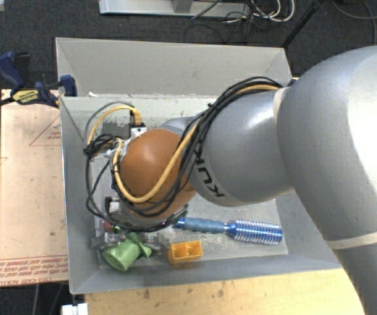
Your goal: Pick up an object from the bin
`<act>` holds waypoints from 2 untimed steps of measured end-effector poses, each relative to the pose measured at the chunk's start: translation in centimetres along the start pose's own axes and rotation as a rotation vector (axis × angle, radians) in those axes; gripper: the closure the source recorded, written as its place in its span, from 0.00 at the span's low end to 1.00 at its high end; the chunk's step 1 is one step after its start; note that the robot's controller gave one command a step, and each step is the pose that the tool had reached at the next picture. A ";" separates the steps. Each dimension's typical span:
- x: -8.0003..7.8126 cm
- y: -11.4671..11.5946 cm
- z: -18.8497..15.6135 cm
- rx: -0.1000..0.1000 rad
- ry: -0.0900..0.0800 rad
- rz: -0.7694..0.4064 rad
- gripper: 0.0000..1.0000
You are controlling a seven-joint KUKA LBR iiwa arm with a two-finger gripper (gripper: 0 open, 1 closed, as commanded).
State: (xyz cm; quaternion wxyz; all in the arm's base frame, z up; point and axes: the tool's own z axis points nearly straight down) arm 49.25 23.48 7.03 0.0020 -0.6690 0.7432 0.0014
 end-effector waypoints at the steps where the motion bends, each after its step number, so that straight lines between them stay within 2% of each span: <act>1: -0.2 -0.5 -0.5 0.016 -0.010 0.002 1.00; 2: -0.4 -0.7 -10.0 0.007 -0.002 0.006 1.00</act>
Offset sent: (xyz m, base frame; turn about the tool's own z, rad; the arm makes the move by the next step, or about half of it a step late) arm 0.0000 0.0000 0.0000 0.0000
